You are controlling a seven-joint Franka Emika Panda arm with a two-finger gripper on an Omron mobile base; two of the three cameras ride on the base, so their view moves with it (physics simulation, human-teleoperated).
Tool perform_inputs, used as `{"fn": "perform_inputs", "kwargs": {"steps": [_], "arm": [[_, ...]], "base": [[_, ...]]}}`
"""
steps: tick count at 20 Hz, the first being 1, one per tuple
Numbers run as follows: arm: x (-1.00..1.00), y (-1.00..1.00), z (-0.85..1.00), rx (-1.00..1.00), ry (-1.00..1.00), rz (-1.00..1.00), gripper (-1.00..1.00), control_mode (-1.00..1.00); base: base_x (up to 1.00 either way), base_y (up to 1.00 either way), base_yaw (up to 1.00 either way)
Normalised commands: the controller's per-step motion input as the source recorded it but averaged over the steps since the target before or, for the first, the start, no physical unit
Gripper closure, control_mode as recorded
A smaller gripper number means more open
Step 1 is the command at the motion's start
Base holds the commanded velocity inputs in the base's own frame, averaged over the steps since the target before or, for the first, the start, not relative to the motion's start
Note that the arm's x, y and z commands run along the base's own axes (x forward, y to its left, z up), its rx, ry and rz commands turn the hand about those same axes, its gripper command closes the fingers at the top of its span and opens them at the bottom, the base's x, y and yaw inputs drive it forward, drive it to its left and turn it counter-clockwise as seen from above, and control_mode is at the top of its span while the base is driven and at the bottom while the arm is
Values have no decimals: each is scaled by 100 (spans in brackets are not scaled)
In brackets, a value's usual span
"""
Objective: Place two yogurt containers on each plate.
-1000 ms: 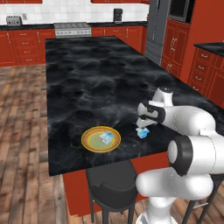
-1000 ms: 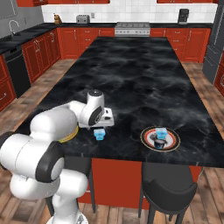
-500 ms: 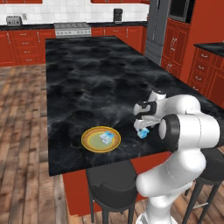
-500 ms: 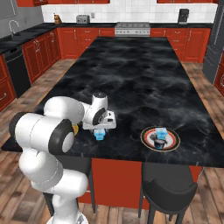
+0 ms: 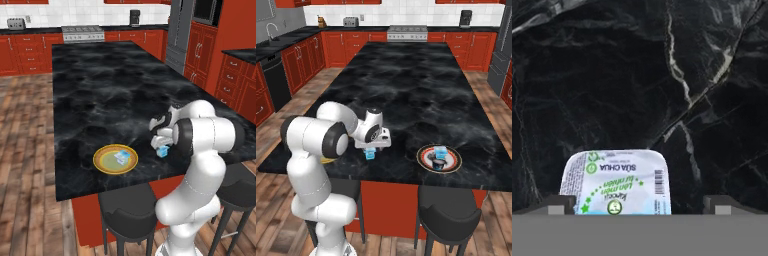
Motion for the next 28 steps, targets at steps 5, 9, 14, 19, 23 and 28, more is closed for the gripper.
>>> {"fn": "perform_inputs", "kwargs": {"steps": [5, 9, 14, 19, 23, 28], "arm": [[1, 0, -1, 0, -1, 0, -100, -100], [-1, 0, 0, 0, 0, 0, -100, -100], [-11, 1, -1, 1, 1, 0, -100, -100], [7, 15, -39, 0, 8, 0, -100, -100], [0, 0, -26, 0, 4, 0, -100, -100], [0, 1, -56, 0, 9, 0, 100, -100]], "base": [[0, 0, 0], [0, 0, 0], [0, 0, 0], [0, 0, 0], [0, 0, 0], [0, 0, 0]]}}
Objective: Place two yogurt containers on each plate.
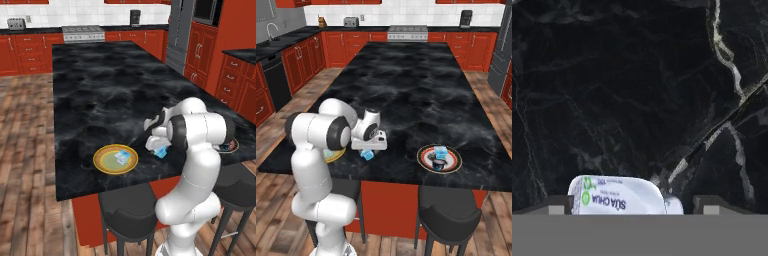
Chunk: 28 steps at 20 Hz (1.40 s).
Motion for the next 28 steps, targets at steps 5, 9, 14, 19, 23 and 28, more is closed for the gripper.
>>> {"fn": "perform_inputs", "kwargs": {"steps": [5, 9, 14, 19, 23, 28], "arm": [[-18, 0, -10, 8, -1, 0, 100, -100], [-68, 16, 79, 21, -2, 0, 100, -100], [-53, 88, 72, 20, 0, -3, 100, -100], [-59, 94, 22, 24, 0, -21, 100, -100], [-40, 100, 2, 8, 0, -35, 100, -100], [-6, 96, 0, 0, 0, -44, 100, -100]], "base": [[0, 0, 0], [0, 0, 0], [0, 0, 0], [0, 0, 0], [0, 0, 0], [0, 0, 0]]}}
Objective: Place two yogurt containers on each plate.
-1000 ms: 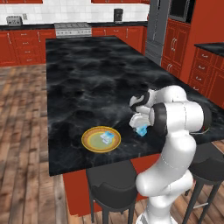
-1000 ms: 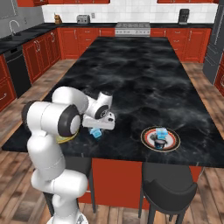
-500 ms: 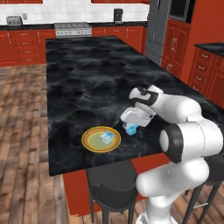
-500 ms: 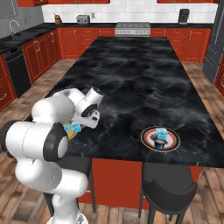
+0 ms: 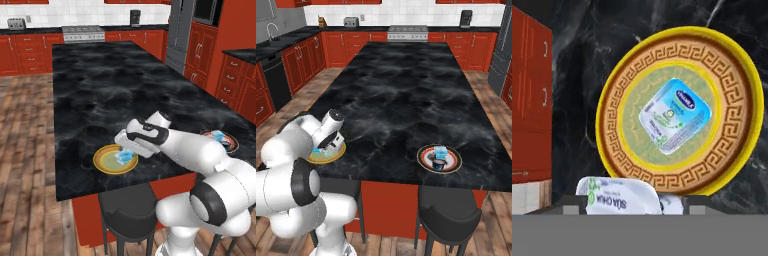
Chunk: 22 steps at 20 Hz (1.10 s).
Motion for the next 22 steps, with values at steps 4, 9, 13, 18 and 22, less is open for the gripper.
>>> {"fn": "perform_inputs", "kwargs": {"steps": [4, 9, 13, 18, 22], "arm": [[0, 26, 0, 0, 0, -43, 100, -100], [17, 28, -3, 0, 0, -27, 100, -100], [49, 20, -13, 0, 0, -20, 100, -100], [35, 9, -20, 0, 9, -12, 100, -100], [16, 6, -23, 0, 11, -11, 100, -100]], "base": [[0, 0, 0], [0, 0, 0], [0, 0, 0], [0, 0, 0], [0, 0, 0]]}}
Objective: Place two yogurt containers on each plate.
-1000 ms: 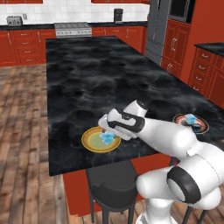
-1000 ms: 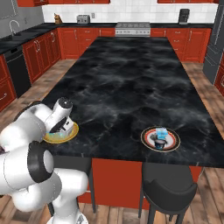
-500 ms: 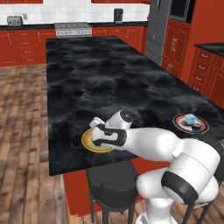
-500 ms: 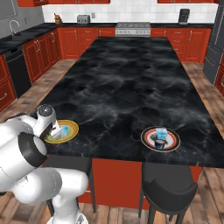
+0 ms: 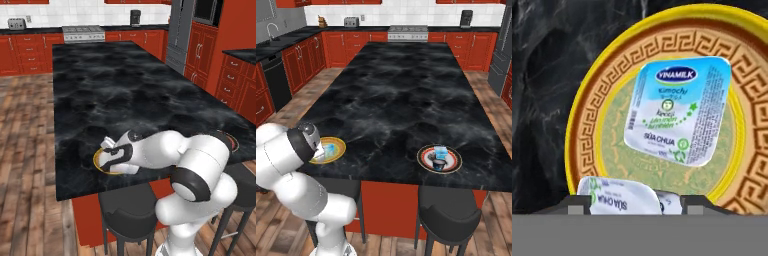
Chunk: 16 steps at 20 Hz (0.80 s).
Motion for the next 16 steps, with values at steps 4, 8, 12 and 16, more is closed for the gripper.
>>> {"fn": "perform_inputs", "kwargs": {"steps": [4, 8, 12, 16], "arm": [[23, 3, -13, 0, 8, -10, 100, -100], [24, 6, -4, 0, 4, -10, 100, -100], [24, 15, -7, 0, 5, -10, 100, -100], [25, 13, -3, 0, 4, -10, -100, -100]], "base": [[0, 0, 0], [0, 0, 0], [0, 0, 0], [0, 0, 0]]}}
